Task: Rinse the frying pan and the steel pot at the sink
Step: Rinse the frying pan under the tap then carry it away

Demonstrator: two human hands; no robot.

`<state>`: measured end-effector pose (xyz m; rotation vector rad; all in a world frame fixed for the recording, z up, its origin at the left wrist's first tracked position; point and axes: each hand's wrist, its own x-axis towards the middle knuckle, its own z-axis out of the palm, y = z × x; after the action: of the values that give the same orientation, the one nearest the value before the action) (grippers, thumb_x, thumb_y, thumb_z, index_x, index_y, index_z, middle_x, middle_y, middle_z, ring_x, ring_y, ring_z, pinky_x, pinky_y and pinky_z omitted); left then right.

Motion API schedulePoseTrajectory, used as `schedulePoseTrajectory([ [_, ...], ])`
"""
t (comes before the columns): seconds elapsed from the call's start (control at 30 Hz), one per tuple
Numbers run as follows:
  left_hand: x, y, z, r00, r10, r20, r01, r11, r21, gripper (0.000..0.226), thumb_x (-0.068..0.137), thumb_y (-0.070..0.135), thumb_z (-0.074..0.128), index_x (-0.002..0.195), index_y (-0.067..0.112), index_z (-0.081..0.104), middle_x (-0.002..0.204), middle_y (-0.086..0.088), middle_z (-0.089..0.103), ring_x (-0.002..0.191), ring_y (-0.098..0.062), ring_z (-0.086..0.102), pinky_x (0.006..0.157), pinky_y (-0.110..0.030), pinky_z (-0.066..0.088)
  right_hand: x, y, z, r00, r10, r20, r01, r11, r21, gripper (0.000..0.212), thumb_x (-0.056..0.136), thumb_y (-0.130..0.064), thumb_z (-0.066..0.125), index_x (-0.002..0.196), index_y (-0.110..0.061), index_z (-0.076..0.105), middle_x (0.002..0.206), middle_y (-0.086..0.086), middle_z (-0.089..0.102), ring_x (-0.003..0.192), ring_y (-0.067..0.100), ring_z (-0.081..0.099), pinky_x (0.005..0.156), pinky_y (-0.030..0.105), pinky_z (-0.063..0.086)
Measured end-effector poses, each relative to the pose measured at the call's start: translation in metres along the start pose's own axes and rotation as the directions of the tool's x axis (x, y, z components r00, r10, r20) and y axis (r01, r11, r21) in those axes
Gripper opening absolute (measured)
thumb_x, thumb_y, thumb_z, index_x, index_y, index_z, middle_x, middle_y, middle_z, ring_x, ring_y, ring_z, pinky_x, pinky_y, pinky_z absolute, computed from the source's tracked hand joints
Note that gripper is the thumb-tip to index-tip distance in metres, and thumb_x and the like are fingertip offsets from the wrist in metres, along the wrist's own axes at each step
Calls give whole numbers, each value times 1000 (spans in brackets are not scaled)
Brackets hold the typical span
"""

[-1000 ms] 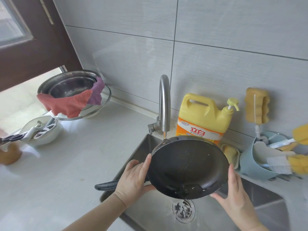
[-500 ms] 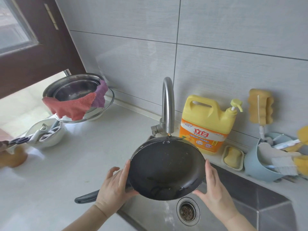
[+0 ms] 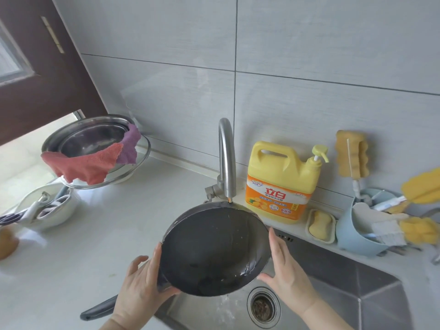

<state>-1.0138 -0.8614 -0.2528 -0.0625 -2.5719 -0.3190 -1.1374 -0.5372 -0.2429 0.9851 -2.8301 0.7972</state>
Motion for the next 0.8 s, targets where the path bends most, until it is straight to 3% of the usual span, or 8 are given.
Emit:
schedulePoseTrajectory([
  [0.1,7,7,3,999,28,27,-28,999,-21,105,84,75,46,157,12,4,79,3,69,66,-16,67,89,-37,41,-7,7,-2,999,36,-18,-36,999,23,146,52,-33,96,155,-22,-8,142,10,45,109,20,66,78,20,53],
  [0.3,27,28,17,993,91,81,-92,996,1,112,75,69,61,154,6,13,76,7,64,71,-12,60,92,-35,39,-25,28,-18,989,122,-88,-120,992,33,139,49,-32,96,154,-17,7,139,16,48,104,30,68,72,27,55],
  [0.53,48,66,29,979,203,30,-201,978,-55,108,81,65,60,155,6,8,81,4,65,75,-14,59,92,-35,40,-49,53,-46,973,157,-167,-153,988,34,152,40,-30,97,155,-21,-2,136,11,38,98,34,69,76,25,49],
  [0.67,59,84,31,967,249,49,-246,967,-67,116,77,61,67,156,8,1,78,5,62,72,-15,57,90,-35,41,-60,58,-65,958,184,-221,-187,982,9,132,53,-45,80,155,-18,0,133,20,45,109,25,51,59,38,56],
  [0.8,67,100,30,960,264,98,-257,964,-72,136,63,53,87,156,10,-3,78,5,61,69,-15,58,88,-38,48,-73,70,-71,947,228,-226,-227,973,31,150,41,-26,96,155,-23,-1,136,16,40,114,27,52,67,46,58],
])
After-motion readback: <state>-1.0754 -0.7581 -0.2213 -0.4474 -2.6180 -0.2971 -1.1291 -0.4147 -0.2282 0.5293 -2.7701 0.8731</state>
